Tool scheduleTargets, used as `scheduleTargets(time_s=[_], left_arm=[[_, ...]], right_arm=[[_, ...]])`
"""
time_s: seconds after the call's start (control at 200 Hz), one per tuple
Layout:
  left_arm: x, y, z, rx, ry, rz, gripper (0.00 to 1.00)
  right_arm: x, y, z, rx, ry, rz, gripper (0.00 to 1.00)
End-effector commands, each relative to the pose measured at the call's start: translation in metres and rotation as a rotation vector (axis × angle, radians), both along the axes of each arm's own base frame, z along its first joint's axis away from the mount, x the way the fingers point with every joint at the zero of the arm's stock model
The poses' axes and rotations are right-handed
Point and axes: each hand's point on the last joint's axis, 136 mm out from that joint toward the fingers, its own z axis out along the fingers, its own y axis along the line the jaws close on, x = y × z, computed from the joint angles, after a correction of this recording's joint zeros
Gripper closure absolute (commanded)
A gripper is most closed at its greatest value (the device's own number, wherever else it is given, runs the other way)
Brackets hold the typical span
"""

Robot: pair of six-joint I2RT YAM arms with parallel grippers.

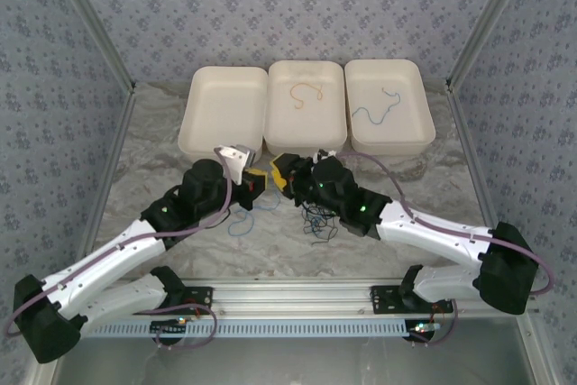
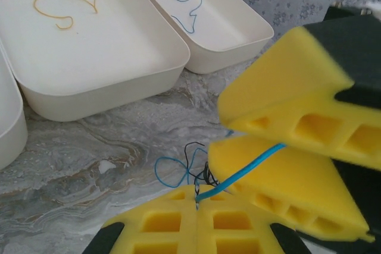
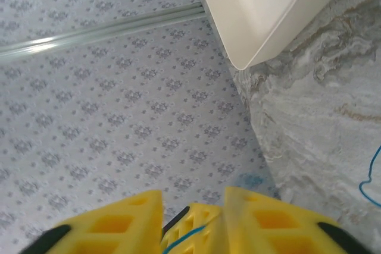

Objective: Untangle the cables

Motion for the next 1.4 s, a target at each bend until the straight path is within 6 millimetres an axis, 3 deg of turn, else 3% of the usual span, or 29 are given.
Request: scheduleTargets(time_s=[0.0,0.07,0.19,0.215,0.325,0.445,0.525,0.655,0.729,0.844,0.939,1.099,1.394], left_arm=[[0.0,-0.006,0.007,-0.017,-0.026,-0.01,1.0],[-0.002,-0.008,0.007,-0.017,-0.027,-0.018,1.0],[-0.004,-0.008,0.004,-0.025,0.011,-0.003,1.0],[-0.003,-0.007,0.003,-0.025,0.025,0.01,0.93],[0.001,0.008,-0.009,-0.016,0.1,0.112,0.43],[-0.001,0.035,-0.028,-0.014,0.166,0.246,0.29],[-0.001,0.058,-0.05,0.04,0.212,0.351,0.29],[-0.002,0.078,-0.093,0.146,0.321,0.41,0.41],[-0.007,0.075,-0.118,0.216,0.39,0.383,0.52],[-0.013,0.053,-0.143,0.269,0.452,0.275,0.57],[-0.012,0.035,-0.147,0.336,0.396,0.19,0.58],[-0.001,0.024,-0.146,0.516,0.29,0.114,0.58],[0.016,-0.012,-0.167,0.765,0.191,-0.04,0.56]], right_arm=[[0.007,-0.013,0.017,0.01,-0.022,-0.054,0.89],[0.01,-0.027,0.016,-0.048,-0.038,-0.083,1.0],[0.014,-0.066,0.013,-0.227,-0.073,-0.168,1.0],[0.014,-0.076,0.011,-0.274,-0.079,-0.187,1.0],[0.013,-0.119,-0.005,-0.433,-0.087,-0.241,1.0],[0.009,-0.152,-0.029,-0.528,-0.058,-0.238,1.0],[0.007,-0.162,-0.043,-0.544,-0.04,-0.2,1.0],[0.002,-0.17,-0.052,-0.576,-0.055,-0.149,1.0],[0.0,-0.176,-0.054,-0.619,-0.063,-0.125,1.0],[0.0,-0.182,-0.057,-0.655,-0.066,-0.104,1.0],[0.002,-0.186,-0.06,-0.658,-0.06,-0.098,1.0],[0.005,-0.189,-0.059,-0.651,-0.063,-0.095,1.0],[0.016,-0.191,-0.058,-0.639,-0.066,-0.06,1.0]])
